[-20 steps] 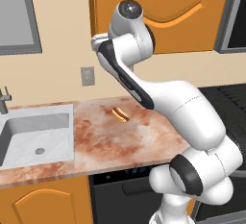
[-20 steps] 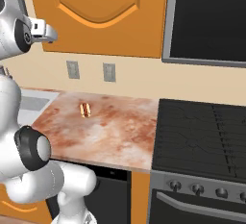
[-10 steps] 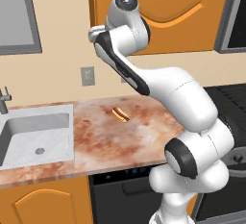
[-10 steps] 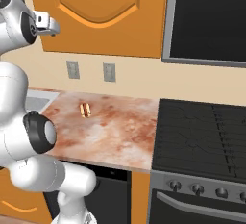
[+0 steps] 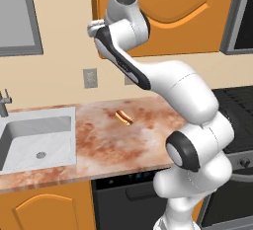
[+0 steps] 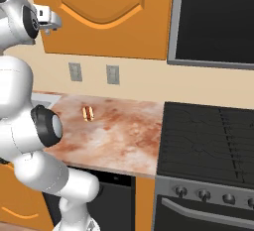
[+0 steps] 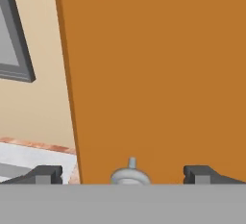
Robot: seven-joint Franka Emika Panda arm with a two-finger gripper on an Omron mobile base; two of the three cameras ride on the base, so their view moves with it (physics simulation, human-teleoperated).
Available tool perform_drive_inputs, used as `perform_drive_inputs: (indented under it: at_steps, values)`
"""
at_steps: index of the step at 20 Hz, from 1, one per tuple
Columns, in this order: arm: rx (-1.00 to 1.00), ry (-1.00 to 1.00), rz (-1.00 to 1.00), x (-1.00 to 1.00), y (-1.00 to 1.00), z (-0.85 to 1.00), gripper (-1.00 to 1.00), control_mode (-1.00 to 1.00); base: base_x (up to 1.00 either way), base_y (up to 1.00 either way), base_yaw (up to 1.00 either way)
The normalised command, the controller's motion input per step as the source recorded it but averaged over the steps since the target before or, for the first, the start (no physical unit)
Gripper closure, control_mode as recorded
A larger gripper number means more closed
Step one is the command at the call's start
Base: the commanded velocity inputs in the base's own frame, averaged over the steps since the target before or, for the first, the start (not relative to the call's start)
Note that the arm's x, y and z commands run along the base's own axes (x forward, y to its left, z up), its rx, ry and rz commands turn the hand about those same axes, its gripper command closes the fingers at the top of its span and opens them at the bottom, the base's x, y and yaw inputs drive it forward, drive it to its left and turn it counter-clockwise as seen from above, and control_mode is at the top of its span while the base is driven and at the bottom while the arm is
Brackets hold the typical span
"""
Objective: Pick the bar soap and dish brush from the cabinet and place them on the counter.
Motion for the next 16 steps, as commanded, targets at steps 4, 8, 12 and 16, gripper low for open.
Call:
perform_drive_inputs:
  at_steps: [4, 8, 12, 16]
  values:
    - [-0.02, 0.00, 0.01, 0.15, 0.07, 0.00, -1.00, -1.00, 0.00, 0.00, 0.00]
    - [0.00, 0.00, 0.00, 0.07, 0.00, -0.07, -1.00, -1.00, 0.00, 0.00, 0.00]
    - [0.00, 0.00, 0.00, 0.03, -0.03, -0.07, -1.00, -1.00, 0.00, 0.00, 0.00]
    - [0.00, 0.02, 0.00, 0.00, -0.03, -0.09, -1.00, -1.00, 0.00, 0.00, 0.00]
